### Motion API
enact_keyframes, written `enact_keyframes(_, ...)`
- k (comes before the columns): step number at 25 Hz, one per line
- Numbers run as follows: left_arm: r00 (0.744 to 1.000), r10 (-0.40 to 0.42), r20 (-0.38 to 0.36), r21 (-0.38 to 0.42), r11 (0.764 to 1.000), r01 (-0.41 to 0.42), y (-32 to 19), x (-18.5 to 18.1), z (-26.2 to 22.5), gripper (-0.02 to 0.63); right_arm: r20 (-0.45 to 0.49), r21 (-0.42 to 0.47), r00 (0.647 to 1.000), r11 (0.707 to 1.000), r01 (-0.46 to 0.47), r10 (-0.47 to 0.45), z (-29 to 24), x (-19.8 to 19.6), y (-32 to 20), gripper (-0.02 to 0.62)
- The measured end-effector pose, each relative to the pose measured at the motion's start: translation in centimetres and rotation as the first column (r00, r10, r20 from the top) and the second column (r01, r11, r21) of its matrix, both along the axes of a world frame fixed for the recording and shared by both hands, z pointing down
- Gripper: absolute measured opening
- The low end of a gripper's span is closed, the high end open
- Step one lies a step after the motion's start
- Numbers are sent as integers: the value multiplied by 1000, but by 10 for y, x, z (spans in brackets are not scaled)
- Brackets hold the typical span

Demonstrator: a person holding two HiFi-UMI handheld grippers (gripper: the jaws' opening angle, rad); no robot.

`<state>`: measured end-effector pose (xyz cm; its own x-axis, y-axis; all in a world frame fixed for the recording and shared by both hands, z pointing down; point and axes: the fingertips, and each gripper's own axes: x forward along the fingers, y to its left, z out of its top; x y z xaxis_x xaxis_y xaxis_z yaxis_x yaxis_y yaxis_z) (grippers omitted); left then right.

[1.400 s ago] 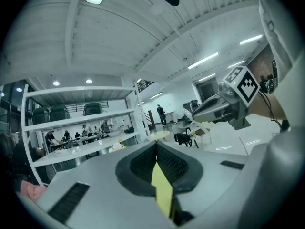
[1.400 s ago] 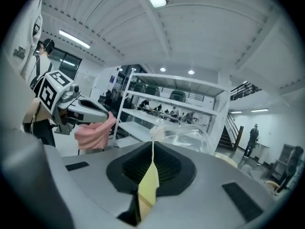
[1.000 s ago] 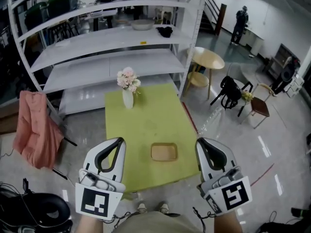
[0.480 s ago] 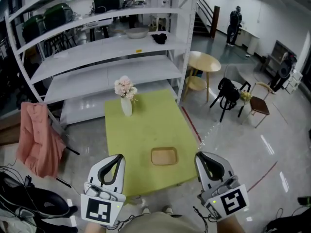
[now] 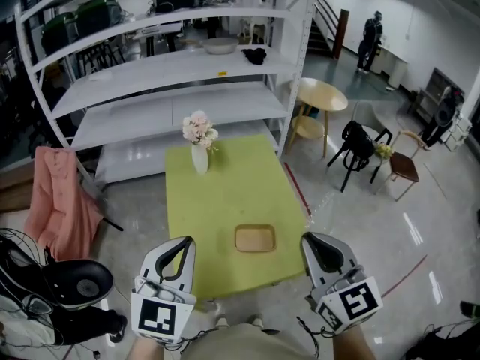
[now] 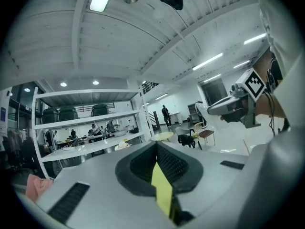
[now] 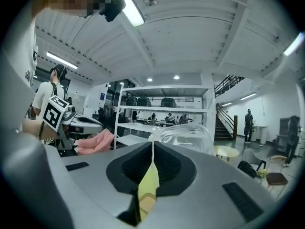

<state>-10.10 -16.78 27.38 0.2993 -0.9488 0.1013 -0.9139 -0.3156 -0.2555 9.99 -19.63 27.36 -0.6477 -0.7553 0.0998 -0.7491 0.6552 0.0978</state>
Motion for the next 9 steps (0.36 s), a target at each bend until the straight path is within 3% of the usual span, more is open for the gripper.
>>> enact_keyframes(9, 1000, -7, -8, 2, 1000, 7, -8, -2, -2, 6, -17, 7, 1000, 1000, 16, -15, 0, -4, -8, 20)
